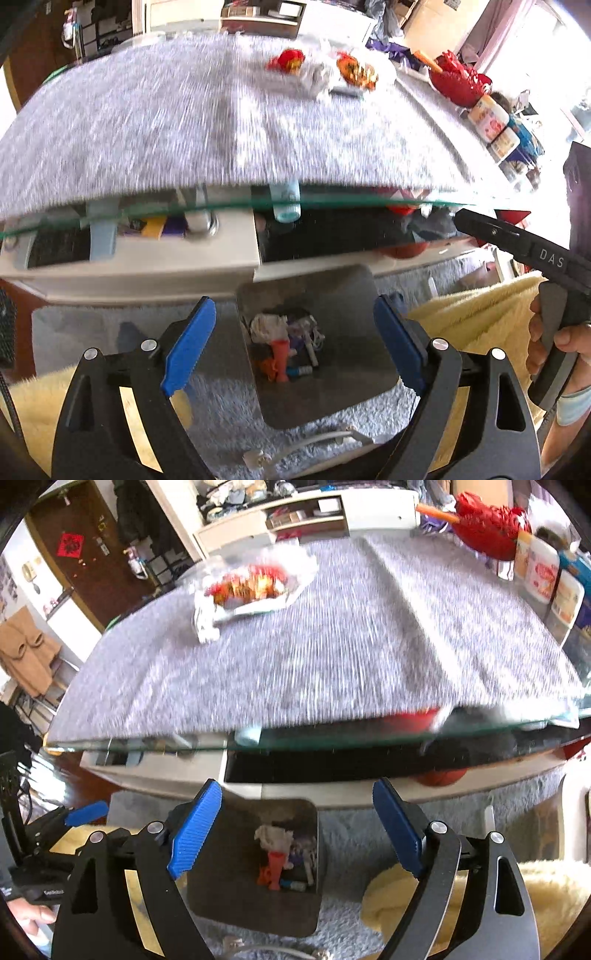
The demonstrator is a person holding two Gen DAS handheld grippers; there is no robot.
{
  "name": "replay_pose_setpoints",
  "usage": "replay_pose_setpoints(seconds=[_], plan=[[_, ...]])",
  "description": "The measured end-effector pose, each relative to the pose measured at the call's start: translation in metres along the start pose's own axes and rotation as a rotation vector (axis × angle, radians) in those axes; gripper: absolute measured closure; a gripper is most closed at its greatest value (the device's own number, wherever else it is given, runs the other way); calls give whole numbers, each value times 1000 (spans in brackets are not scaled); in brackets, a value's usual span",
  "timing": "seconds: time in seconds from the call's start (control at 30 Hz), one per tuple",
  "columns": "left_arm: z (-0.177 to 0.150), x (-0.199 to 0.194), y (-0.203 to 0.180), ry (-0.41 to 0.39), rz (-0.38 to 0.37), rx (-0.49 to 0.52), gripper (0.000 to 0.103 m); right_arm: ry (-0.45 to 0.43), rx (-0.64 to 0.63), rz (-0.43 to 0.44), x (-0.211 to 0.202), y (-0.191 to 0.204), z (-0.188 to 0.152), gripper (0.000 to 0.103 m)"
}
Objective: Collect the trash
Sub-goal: 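Raise both empty tools back over the table, then grasp the white printed paper packet with the left tool while the right tool grasps the red snack wrapper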
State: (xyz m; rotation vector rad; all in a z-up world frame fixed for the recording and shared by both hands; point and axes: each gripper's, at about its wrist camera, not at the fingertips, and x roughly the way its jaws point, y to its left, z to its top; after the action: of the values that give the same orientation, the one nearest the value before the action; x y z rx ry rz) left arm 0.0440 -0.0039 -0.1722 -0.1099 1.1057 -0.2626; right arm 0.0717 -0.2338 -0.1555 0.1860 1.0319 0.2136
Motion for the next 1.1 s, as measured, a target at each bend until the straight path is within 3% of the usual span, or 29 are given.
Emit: replay_pose_setpoints(seconds=[0.73,0.83,0.97,1.03,1.1], plan=[[119,13,-7,-75,-7,36,21,-94,-35,37,22,14,115,19],[135,18,-5,-85,-13,41,23,-89,-51,64,32,19,131,34],[155,28,-6,-82,-29,50,48,-75,-86,78,47,27,145,52],[162,32,-7,-80,-41,55,56,-66,-98,82,54,30,149,57],[169,37,-9,-78,-51,62,57,-60,-101,85,59,31,152,60]])
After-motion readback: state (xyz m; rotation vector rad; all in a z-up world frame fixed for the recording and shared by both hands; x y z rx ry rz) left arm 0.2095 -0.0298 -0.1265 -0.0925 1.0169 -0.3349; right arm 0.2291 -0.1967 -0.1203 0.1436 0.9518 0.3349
